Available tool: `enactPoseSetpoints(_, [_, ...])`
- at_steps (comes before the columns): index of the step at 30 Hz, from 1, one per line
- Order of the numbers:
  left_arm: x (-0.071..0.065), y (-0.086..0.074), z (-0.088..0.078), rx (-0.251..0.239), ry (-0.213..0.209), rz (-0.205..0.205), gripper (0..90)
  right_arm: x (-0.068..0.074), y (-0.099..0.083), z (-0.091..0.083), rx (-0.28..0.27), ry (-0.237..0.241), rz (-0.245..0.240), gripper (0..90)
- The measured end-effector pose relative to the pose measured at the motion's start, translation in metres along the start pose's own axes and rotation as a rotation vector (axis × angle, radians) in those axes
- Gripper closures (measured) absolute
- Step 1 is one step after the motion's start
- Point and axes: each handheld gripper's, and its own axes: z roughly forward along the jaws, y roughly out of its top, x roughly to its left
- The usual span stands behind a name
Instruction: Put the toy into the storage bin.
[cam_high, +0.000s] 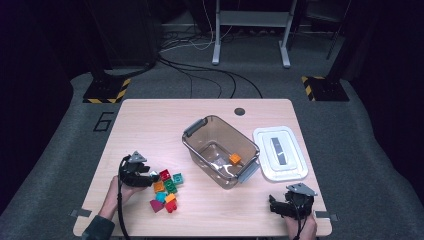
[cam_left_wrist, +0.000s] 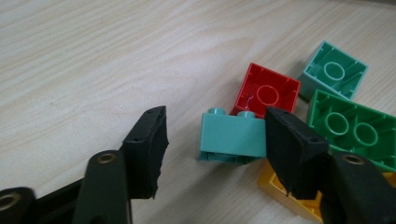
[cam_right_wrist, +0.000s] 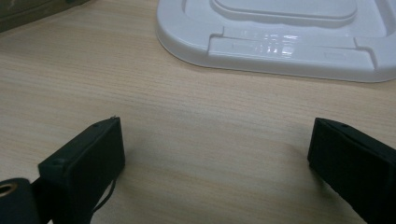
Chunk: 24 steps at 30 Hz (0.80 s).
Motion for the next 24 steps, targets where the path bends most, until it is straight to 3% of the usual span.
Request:
enactPoseSetpoints(7, [-0.0021,-0.0042,0.0015,-0.011,0.011,0.001,56.6,0.0,0.0,0.0,0.0,0.0,0.0,2.9])
enactPoseSetpoints(24, [0.0007,-0.0107,0.0037,-0.035,0.001,-0.038,57.0,0.0,0.0,0.0,0.0,0.0,0.0,2.9])
